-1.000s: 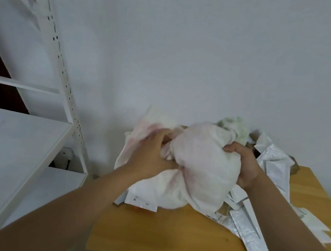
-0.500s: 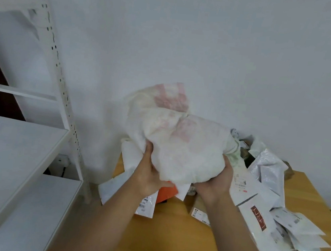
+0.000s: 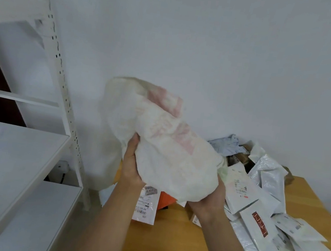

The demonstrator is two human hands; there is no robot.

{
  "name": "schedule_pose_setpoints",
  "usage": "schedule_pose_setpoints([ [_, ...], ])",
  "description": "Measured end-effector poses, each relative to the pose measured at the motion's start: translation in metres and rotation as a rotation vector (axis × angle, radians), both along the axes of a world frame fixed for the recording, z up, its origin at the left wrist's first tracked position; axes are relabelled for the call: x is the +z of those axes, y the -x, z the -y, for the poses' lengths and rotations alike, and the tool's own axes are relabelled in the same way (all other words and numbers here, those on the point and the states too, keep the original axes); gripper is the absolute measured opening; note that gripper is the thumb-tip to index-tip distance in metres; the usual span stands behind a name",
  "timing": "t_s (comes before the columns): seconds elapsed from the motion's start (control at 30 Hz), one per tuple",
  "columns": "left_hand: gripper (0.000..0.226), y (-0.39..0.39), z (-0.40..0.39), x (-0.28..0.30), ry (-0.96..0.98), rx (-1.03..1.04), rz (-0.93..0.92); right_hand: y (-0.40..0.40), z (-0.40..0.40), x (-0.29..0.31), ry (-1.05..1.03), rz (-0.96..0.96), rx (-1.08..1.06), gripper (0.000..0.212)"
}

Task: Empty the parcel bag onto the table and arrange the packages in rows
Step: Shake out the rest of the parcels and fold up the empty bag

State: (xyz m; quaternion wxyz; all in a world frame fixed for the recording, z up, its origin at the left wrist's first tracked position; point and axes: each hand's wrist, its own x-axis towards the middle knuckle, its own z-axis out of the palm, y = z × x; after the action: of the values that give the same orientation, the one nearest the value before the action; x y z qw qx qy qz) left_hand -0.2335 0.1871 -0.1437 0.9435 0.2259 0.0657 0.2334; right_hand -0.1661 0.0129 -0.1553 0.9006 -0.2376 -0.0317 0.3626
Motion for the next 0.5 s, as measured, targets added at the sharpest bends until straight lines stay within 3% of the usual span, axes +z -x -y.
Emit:
schedule_pose_setpoints([
  [0.1, 0.082, 0.001, -0.002, 0.006, -0.073, -0.218, -0.054, -0.018, 0.007, 0.010, 0.027, 0.016, -0.123, 0.030],
  [0.17, 0.075, 0.004, -0.002, 0.007, -0.081, -0.351, -0.089, -0.025, 0.009, 0.018, 0.052, 0.020, -0.150, 0.032],
  [0.23, 0.060, 0.009, 0.000, 0.012, -0.084, -0.433, -0.130, -0.030, 0.010, 0.020, 0.041, 0.043, -0.137, 0.049],
  [0.4, 0.046, 0.005, -0.003, 0.019, -0.052, -0.362, -0.182, -0.036, 0.008, 0.028, -0.007, -0.036, -0.163, 0.084],
  [0.43, 0.042, 0.002, -0.005, 0.016, -0.019, -0.298, -0.218, -0.032, 0.008, 0.036, -0.013, -0.038, -0.151, 0.073],
  [0.5, 0.041, -0.003, 0.002, 0.016, 0.017, -0.208, -0.263, -0.017, 0.007, 0.054, -0.015, 0.009, -0.109, 0.030],
])
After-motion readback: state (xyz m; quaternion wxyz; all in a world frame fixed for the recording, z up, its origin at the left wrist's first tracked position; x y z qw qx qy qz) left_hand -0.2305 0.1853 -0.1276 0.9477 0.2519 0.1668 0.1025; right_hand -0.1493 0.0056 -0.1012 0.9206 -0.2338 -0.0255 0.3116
